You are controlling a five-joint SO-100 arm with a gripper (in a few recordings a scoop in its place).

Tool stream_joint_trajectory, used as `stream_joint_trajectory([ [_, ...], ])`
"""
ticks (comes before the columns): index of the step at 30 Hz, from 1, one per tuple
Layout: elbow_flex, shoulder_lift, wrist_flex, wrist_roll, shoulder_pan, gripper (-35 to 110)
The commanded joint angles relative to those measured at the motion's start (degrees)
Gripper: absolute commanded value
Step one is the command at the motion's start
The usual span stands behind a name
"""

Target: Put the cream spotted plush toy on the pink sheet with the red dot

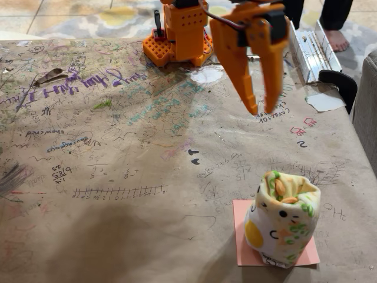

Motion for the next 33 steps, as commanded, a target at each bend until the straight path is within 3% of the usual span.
stream_joint_trajectory([
  [1, 19.6, 23.4, -11.9, 3.5, 0.4, 0],
  [4, 33.7, 48.3, -11.8, 6.6, 2.3, 0],
  [6, 42.6, 70.8, -4.8, 8.4, 4.6, 0],
  [7, 43.3, 72.7, -2.3, 9.3, 6.0, 0],
  [13, 45.7, 72.8, 13.7, 19.5, 13.5, 0],
  [21, 48.6, 72.8, 12.8, 29.4, 19.6, 0],
  [33, 48.7, 72.8, 12.9, 29.7, 17.7, 0],
])
